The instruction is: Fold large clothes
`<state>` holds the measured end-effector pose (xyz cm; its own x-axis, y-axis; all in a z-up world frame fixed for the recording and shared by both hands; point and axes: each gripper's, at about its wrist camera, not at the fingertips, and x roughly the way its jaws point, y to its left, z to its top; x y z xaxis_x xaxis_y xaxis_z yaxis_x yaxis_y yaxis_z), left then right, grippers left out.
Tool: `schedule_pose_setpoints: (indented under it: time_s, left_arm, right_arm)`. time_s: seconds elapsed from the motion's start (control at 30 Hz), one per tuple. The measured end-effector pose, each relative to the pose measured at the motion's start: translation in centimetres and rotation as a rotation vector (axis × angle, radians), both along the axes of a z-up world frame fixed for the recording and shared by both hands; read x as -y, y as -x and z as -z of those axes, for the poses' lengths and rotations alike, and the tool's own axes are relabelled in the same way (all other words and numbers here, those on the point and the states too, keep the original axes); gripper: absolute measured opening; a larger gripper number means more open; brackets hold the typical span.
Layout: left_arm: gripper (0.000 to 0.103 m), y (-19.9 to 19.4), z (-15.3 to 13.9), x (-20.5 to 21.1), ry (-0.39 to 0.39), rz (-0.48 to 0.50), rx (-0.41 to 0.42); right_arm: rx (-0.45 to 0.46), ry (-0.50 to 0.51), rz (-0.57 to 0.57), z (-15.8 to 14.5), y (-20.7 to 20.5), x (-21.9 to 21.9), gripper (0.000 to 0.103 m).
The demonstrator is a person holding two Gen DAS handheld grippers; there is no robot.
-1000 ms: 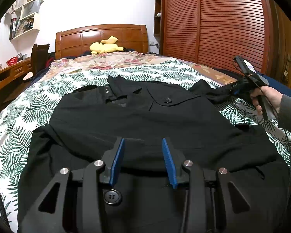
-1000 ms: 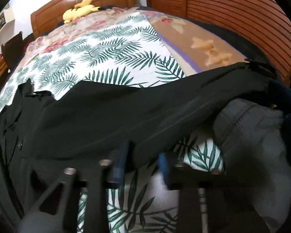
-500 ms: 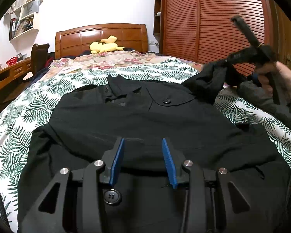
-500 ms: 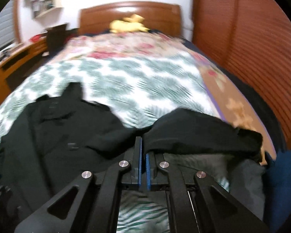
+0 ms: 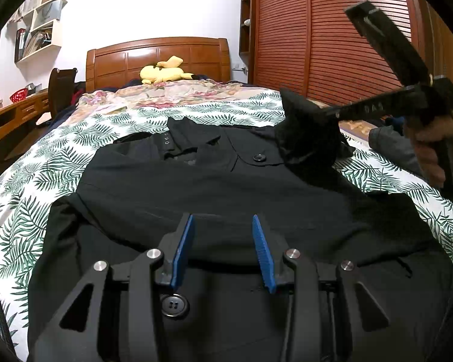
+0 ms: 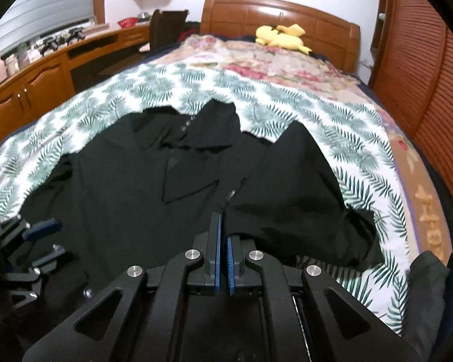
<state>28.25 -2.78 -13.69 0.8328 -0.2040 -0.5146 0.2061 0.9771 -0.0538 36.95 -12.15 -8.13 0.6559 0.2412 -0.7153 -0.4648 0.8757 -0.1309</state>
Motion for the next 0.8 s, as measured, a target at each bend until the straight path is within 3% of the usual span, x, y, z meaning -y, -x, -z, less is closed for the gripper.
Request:
schedule_pose_setpoints:
  time_s: [0.17,0.37,0.43,0.5,0.57,0.8]
  left_arm:
    - [0.038,0.1,0.0,-0.1,0.0,0.001,0.003]
    - [0.038,0.1,0.0,-0.1,-0.001,0.001,0.005]
    - [0.038,0.1,-0.1,-0.1,-0.001,0.003,0.005]
    - [0.038,0.2,-0.3,-0.1,0.001,0.007,0.004]
    - [0.038,0.1,-0.4,-0.2,0.004,0.01,0.005]
    - [0.038,0.3,-0.9,-0.4,0.013,0.016,0.003]
  right_arm:
    - [-0.044,0.02,0.022,1.5,0.7,0.2,0.001]
    - [-0.068,0.047,0.03,1.9,1.6,-0.1,0.009]
    - [-0.056,0.043,0.026,1.4,2.0,-0.1,0.014]
    - [-0.037,0.027,0.029,0.3,2.4,0.0,0.031]
    - [-0.011,0.011,0.031,-0.7,2.8,0.1,0.039]
    - [0.056,0.015,0.093,-2.9,1.1,2.1,0.054]
